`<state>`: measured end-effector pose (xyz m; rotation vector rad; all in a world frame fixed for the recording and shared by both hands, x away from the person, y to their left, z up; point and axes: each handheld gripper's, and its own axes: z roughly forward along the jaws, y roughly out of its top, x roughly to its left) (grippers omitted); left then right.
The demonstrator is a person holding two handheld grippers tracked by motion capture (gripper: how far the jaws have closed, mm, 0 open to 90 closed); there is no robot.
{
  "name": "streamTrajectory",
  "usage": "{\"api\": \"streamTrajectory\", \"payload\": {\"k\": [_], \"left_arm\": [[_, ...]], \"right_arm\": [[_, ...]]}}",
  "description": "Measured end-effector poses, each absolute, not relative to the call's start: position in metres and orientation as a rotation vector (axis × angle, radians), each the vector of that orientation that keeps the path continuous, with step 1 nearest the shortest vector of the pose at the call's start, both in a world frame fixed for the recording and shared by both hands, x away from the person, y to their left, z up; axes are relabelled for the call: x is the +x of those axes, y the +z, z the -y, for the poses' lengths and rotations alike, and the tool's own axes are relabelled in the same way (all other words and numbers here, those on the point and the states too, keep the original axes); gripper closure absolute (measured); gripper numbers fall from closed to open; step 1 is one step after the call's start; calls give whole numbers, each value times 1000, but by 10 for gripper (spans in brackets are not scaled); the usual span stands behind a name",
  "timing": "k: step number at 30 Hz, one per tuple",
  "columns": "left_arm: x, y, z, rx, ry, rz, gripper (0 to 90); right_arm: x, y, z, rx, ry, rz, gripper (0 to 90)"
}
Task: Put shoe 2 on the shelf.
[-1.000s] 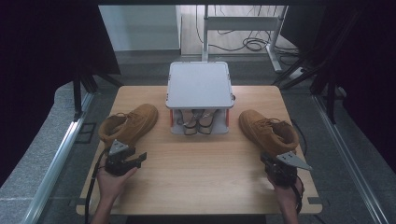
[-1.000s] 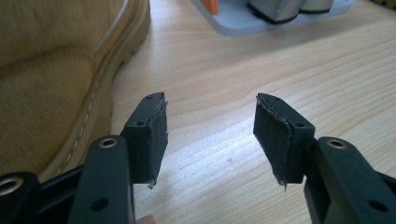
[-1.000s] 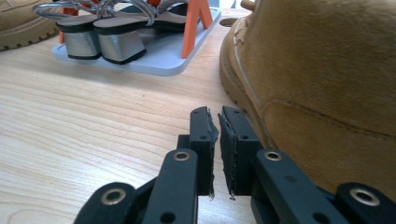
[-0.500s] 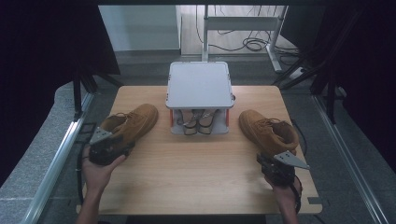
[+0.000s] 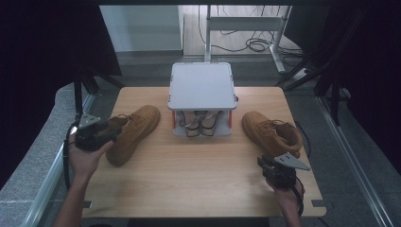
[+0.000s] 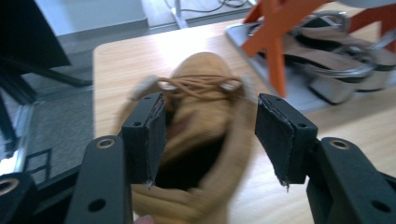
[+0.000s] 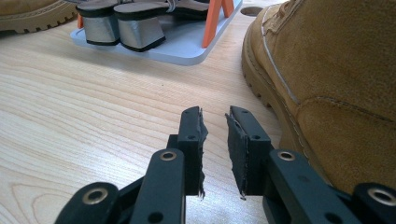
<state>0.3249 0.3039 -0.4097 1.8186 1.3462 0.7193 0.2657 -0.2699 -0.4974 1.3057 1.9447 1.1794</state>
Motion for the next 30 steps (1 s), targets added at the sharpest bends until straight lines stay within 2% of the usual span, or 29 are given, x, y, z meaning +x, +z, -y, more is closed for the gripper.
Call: {"api": "streamTrajectory", "payload": {"k": [5,13,30], "left_arm": [[336,-406,-313,1827,738,-1358,435],[350,-404,-326,1824,694,-1383,430],[364,-425,-338,1888,608,-1481,435]], "right_arm": [[267,-499,270,1309,1172,-1954,743],[267,-501,269,1313,1160,-1959,740],[268,-503,268,1318,1146,-1964,726]]}}
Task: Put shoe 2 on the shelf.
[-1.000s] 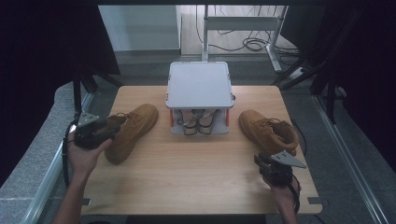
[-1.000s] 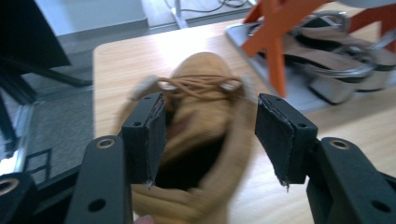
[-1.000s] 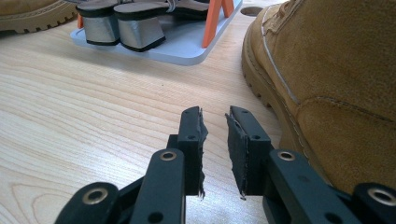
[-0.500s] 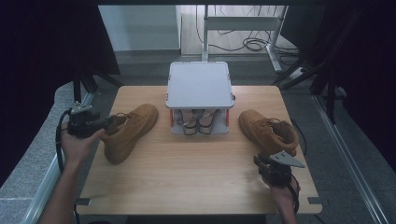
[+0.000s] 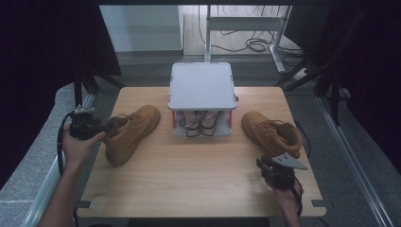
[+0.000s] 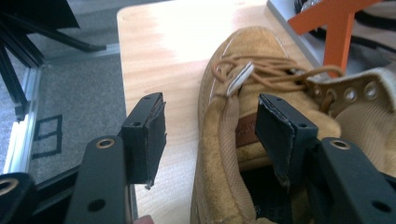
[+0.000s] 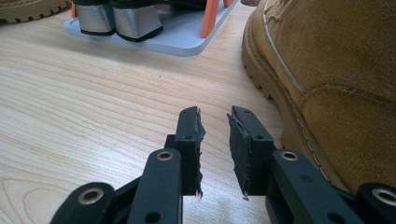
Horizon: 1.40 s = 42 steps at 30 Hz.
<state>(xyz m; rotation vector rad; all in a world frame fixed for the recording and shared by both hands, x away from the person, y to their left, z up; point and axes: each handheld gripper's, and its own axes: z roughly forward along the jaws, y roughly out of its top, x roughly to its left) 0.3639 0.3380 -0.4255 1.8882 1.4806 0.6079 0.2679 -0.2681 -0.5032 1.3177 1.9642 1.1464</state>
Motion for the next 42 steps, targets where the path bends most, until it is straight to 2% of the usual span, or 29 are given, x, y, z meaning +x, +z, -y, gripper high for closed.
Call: {"api": "streamTrajectory", "payload": {"k": [8,15,20,30,42], "left_arm": [[368,-435,-336,1949,556,-1510,471],[370,-442,-335,1975,516,-1525,664],[370,-441,-332,1976,530,-1551,723],[369,-442,-331,1957,539,-1564,737],[368,-442,-331,1954,539,-1564,738]], "right_arm": [[268,-503,267,1318,1144,-1966,713],[268,-503,267,1319,1139,-1960,701],[268,-503,267,1320,1139,-1951,701],[267,-481,267,1275,1193,-1916,695],[281,-430,289,1205,1225,-1900,613]]}}
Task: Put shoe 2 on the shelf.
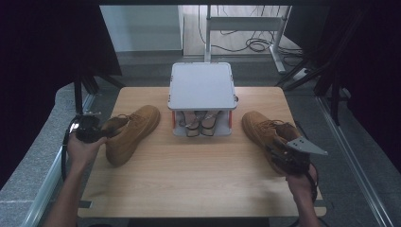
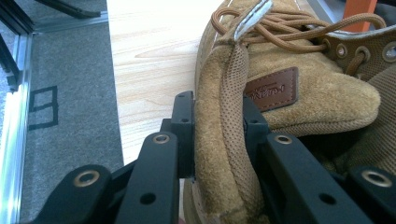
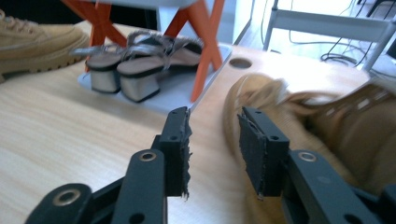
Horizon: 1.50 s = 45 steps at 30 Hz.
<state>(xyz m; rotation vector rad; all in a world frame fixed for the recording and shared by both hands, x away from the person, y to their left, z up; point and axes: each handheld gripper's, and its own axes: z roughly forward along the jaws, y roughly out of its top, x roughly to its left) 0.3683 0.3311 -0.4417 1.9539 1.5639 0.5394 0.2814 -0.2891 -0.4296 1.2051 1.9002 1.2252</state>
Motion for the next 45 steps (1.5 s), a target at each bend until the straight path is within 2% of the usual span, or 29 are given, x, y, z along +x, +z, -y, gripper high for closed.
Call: {"api": "streamTrajectory", "payload": {"k": [7,10,15,22,36,45], "left_arm": [[369,-442,-332,1953,536,-1563,738],[369,-442,-332,1953,534,-1563,738],[369,-442,-332,1952,530,-1569,737],[369,-442,-332,1952,528,-1565,734],[372,-442,-333,1966,498,-1562,687],[374,-442,-334,1969,451,-1569,648]], "right_arm": [[300,-401,322,1237,1237,-1848,591],[311,-397,337,1280,1212,-1831,544],[327,-396,351,1327,1124,-1857,489],[351,-410,373,1428,1072,-1941,477],[362,-427,363,1433,943,-2105,493],[369,-426,363,1483,860,-2179,527]]}}
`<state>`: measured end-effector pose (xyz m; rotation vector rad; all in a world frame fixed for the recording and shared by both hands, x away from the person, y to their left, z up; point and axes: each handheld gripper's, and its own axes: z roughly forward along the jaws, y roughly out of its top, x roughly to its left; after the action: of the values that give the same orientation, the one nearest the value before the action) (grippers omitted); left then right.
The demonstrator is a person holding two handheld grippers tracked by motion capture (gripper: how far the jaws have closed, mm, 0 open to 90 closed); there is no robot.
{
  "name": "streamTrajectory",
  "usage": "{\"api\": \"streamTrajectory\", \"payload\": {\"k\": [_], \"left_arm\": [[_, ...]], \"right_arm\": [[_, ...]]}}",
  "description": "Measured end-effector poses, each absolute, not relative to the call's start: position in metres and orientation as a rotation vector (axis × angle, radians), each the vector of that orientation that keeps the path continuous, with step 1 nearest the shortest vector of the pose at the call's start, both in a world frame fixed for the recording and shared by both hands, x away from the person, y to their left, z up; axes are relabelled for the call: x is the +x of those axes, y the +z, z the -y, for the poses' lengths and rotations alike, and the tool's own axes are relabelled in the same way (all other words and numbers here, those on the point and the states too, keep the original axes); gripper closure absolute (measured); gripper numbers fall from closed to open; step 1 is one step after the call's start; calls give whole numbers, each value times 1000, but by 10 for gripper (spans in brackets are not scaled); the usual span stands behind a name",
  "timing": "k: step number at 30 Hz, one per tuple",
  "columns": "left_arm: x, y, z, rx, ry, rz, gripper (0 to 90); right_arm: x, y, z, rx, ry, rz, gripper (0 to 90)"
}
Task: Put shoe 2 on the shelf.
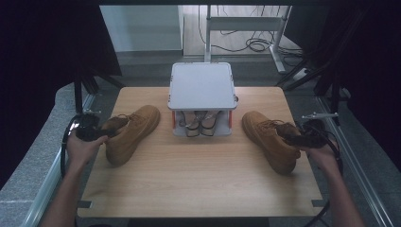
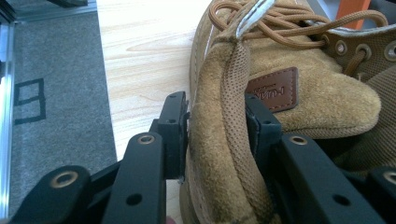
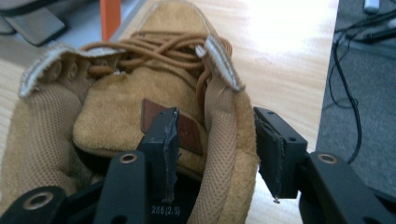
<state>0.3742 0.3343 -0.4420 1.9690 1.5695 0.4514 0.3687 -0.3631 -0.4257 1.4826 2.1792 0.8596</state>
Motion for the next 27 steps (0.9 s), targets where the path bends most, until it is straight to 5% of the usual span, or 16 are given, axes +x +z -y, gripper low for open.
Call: {"api": "streamTrajectory", "payload": {"k": [13,27], "left_arm": [[372,-443,-332,1950,479,-1585,747],[366,-440,-330,1838,475,-1554,764]], "right_arm": [[370,-428,366,1657,852,-2140,734],[362,-427,363,1681,999,-2032,765]]}}
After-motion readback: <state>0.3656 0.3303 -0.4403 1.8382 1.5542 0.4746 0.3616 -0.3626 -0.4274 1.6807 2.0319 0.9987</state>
